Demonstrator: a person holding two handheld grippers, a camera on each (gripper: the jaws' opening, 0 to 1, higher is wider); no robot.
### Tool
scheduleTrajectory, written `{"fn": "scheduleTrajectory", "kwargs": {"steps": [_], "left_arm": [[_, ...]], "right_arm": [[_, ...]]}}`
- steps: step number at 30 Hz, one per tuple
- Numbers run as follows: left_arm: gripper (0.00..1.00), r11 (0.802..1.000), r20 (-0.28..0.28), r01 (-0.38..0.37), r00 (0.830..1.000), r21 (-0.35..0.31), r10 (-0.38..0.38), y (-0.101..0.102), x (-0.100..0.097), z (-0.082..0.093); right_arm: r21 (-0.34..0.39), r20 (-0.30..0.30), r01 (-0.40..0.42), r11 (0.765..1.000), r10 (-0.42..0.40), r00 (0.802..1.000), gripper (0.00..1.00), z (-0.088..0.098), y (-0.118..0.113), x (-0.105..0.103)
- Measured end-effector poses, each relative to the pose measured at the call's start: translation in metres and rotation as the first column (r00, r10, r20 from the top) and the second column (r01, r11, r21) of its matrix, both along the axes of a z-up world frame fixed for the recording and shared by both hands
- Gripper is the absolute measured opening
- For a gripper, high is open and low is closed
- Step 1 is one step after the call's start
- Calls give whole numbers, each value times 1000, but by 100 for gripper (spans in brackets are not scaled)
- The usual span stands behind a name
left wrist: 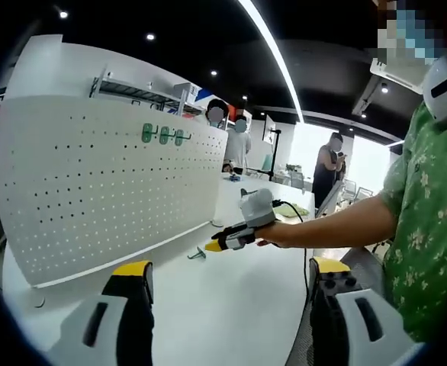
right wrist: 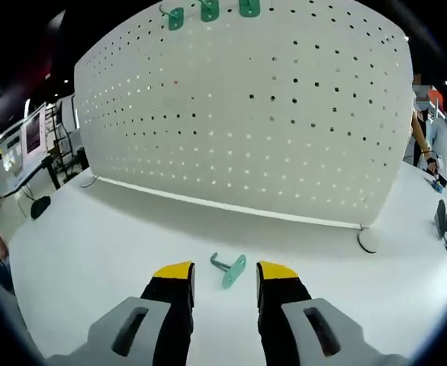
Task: Insert the hook assembly into the mounting plate slot until the hook locks in place.
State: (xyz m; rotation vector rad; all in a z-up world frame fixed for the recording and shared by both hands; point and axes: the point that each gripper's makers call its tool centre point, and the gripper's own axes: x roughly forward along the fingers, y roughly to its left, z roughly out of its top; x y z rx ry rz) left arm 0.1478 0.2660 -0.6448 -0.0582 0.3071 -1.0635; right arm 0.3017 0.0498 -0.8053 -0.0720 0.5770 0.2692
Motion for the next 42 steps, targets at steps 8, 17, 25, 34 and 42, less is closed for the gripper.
{"fn": "scheduleTrajectory", "kwargs": {"steps": [8, 17, 25, 34, 42], "left_arm": [[86, 1000, -9, 10, 1000, 9, -10, -3, 3, -5], [86, 1000, -9, 13, 1000, 26, -13, -4, 8, -10], [86, 993, -2, 31, 1000, 112, -30, -2, 7, -25], [86, 982, 4, 56, 998, 180, -58, -2, 5, -34], [85, 971, 6, 74, 997, 228, -77, -2, 3, -41]], "right_arm": [[-1, -51, 15, 1000, -15, 999, 26, -16, 3, 7], [-8, -73, 34, 999, -34, 997, 18, -23, 2, 12], [-2, -90, 42, 999, -42, 995, 15, -26, 3, 12], [-10, -108, 52, 999, -53, 993, 13, -31, 2, 13], [-6, -122, 62, 998, -62, 991, 11, -33, 1, 12]]}}
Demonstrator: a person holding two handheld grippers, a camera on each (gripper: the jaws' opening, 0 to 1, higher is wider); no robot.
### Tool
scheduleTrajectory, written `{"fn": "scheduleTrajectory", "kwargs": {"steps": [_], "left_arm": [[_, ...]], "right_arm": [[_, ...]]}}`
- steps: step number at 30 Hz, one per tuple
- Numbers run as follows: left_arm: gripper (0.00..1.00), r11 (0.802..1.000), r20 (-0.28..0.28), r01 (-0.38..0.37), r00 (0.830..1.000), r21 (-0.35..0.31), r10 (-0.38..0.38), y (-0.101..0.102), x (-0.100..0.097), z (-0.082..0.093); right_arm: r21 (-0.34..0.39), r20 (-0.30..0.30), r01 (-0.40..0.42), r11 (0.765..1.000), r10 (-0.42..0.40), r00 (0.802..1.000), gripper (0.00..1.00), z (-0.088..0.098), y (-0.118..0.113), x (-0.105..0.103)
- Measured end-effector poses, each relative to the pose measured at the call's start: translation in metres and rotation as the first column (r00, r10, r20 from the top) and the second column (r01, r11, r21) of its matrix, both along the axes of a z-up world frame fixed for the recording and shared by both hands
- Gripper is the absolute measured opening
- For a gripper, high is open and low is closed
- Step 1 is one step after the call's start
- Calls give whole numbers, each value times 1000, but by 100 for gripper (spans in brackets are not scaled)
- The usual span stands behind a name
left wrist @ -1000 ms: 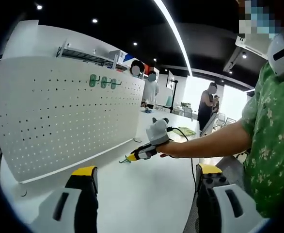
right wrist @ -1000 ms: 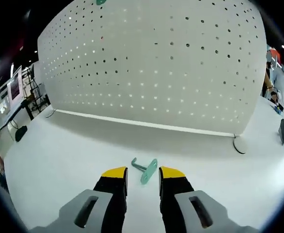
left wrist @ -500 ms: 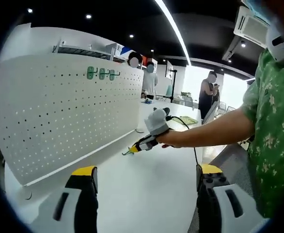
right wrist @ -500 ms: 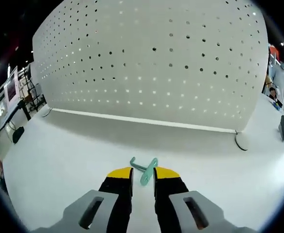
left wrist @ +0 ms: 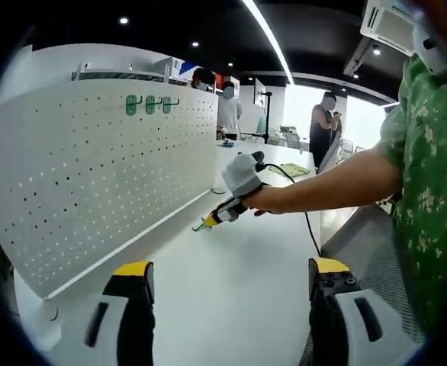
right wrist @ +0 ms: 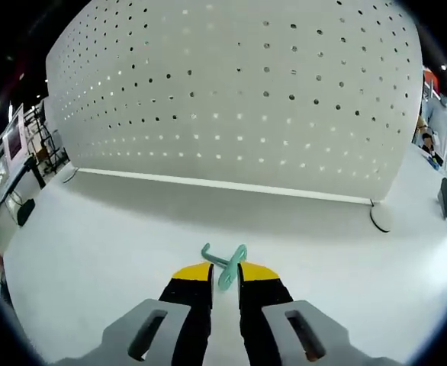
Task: Insert the hook assembly into the mounting plate slot until the hook locks in place.
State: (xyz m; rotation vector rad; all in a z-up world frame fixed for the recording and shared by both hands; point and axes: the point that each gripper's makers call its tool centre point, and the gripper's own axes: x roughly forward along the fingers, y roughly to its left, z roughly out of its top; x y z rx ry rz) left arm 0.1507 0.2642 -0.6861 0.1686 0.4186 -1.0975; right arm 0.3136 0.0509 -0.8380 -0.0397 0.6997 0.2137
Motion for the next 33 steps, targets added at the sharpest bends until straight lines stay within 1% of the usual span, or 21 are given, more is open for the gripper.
{"fn": "scheduleTrajectory", "kwargs": {"steps": [5, 13, 17, 20, 30, 33], "left_arm": [[85, 1000, 3, 11, 1000, 27, -11, 0, -1, -4], [85, 999, -2, 18, 1000, 31, -18, -2, 0, -6], [84, 999, -2, 18, 1000, 31, -18, -1, 1, -6], [84, 999, -4, 20, 1000, 29, -20, -2, 1, -6], [83, 999, -8, 33, 999, 30, -33, -5, 0, -7], [83, 999, -9, 35, 999, 28, -35, -6, 0, -7]], "right_arm": [[-2, -12, 9, 1000, -9, 1000, 10, -3, -3, -1], [-14, -15, 7, 1000, -7, 1000, 8, -5, -4, 0], [-23, -19, 4, 1000, -5, 1000, 5, -6, -4, 0], [-28, -17, 7, 1000, -8, 1000, 4, -7, -6, 0], [-22, -8, 25, 999, -25, 1000, 0, -6, -14, 0], [0, -7, 48, 999, -48, 999, 0, -5, -19, -1]]}}
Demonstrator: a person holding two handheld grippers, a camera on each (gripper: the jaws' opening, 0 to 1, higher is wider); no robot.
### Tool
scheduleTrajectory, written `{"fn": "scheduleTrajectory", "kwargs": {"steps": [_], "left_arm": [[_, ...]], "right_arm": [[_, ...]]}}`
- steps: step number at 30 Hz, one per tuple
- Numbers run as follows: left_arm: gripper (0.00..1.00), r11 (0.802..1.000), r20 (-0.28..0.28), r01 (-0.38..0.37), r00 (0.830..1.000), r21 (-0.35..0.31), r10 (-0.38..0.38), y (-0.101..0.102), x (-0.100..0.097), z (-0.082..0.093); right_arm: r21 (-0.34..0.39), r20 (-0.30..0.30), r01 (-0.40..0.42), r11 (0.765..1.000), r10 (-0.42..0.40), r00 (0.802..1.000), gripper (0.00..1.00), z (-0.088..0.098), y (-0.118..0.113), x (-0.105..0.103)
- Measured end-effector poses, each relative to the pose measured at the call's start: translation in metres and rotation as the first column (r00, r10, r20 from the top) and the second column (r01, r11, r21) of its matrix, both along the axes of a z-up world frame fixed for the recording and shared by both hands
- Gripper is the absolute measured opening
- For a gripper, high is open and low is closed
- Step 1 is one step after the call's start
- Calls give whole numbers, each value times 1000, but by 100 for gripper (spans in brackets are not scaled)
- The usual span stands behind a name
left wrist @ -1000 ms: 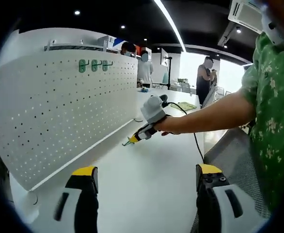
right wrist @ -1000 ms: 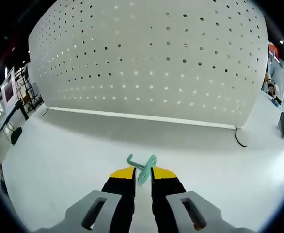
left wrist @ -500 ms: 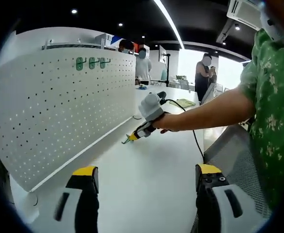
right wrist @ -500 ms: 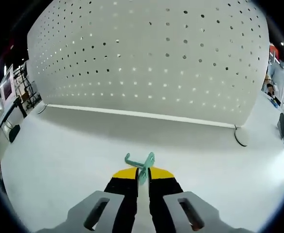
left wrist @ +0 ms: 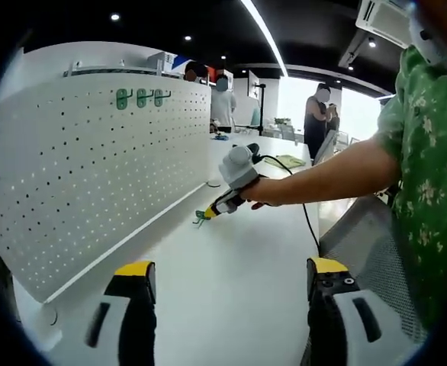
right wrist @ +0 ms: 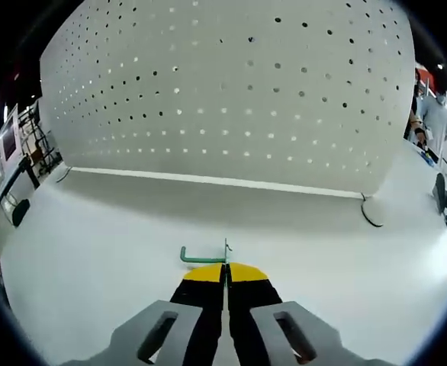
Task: Insert the hook assembly into the mounting plate slot until the hook locks in place.
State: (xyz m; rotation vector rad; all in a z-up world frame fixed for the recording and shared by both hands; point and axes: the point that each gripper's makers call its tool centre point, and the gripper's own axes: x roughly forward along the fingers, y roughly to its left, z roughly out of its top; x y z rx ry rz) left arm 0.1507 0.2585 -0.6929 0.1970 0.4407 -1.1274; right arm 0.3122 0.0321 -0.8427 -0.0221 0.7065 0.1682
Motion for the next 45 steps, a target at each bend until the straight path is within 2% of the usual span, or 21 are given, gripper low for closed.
{"fn": "scheduleTrajectory", "kwargs": {"steps": [20, 23, 29, 38, 45], "left_arm": [[83, 1000, 0, -4, 1000, -8, 4, 0, 2, 1], [83, 1000, 1, -4, 1000, -13, 4, 0, 2, 2], [83, 1000, 2, -4, 1000, -20, 4, -1, 3, 4], [82, 999, 6, -6, 1000, -38, 7, -1, 4, 10], [82, 999, 20, -10, 1000, -49, 11, -1, 5, 18]], "right_arm": [[62, -4, 26, 998, -26, 1000, 0, 2, -4, -4], [92, 3, 38, 995, -39, 999, 0, 5, -4, -7], [103, 17, 36, 994, -38, 999, 0, 11, -3, -9], [148, 59, 31, 988, -40, 997, 0, 31, 3, -14], [189, 119, 10, 982, -33, 992, 0, 60, 12, -18]]}}
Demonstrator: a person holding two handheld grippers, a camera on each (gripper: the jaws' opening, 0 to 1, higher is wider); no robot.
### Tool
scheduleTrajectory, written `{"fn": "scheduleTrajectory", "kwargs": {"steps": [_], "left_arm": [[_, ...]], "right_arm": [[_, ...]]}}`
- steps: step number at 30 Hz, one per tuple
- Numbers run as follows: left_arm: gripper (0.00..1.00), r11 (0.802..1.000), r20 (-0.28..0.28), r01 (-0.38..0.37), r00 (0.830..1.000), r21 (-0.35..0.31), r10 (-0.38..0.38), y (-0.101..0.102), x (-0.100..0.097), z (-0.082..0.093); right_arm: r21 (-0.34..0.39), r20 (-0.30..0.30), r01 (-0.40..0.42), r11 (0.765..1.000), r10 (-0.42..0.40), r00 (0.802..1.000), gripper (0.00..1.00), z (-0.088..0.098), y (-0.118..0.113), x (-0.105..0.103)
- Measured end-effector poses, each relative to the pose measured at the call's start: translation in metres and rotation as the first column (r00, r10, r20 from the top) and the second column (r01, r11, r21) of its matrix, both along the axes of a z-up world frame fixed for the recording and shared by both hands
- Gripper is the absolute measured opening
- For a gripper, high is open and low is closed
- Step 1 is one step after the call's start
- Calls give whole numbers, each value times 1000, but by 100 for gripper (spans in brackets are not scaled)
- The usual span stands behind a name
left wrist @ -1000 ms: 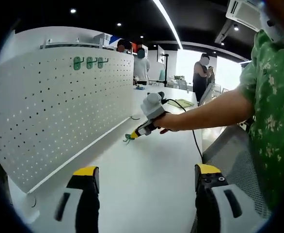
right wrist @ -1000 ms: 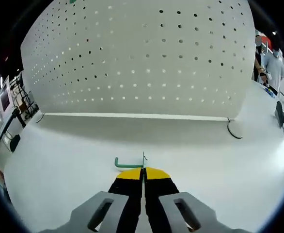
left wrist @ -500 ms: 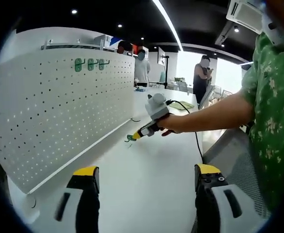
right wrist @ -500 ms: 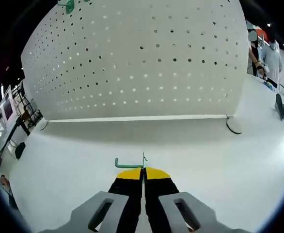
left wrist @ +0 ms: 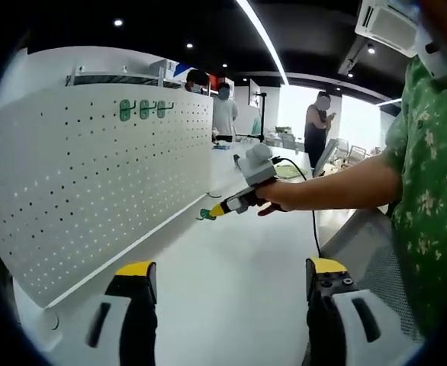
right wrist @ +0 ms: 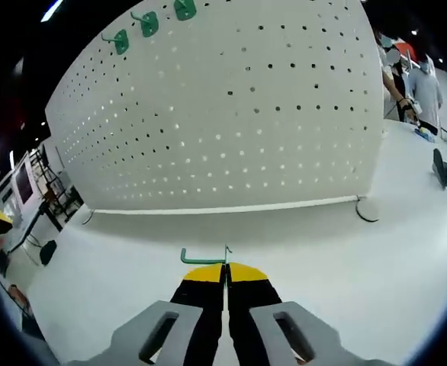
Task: Insert the hook assembly into the mounting plate slot until the hook locks in place.
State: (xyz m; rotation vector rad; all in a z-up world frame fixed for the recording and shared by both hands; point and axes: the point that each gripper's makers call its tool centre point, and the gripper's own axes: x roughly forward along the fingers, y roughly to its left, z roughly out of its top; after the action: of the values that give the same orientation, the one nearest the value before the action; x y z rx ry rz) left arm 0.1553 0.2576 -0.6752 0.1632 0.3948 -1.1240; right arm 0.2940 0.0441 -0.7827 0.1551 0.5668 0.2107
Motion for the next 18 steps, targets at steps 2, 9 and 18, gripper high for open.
{"fn": "scheduleTrajectory", "kwargs": {"steps": [2, 9, 18], "left_arm": [[82, 1000, 3, -2, 1000, -9, 2, 0, 0, 3], [82, 1000, 26, -4, 1000, -25, 4, -1, 0, 15], [81, 998, 53, -1, 999, -55, 4, -1, -1, 31]], "right_arm": [[2, 28, -9, 1000, 9, 1000, 0, 12, 4, -1], [27, 110, -35, 999, 32, 993, 0, 51, 18, -7], [30, 220, -73, 997, 65, 973, 0, 106, 33, -14]]}}
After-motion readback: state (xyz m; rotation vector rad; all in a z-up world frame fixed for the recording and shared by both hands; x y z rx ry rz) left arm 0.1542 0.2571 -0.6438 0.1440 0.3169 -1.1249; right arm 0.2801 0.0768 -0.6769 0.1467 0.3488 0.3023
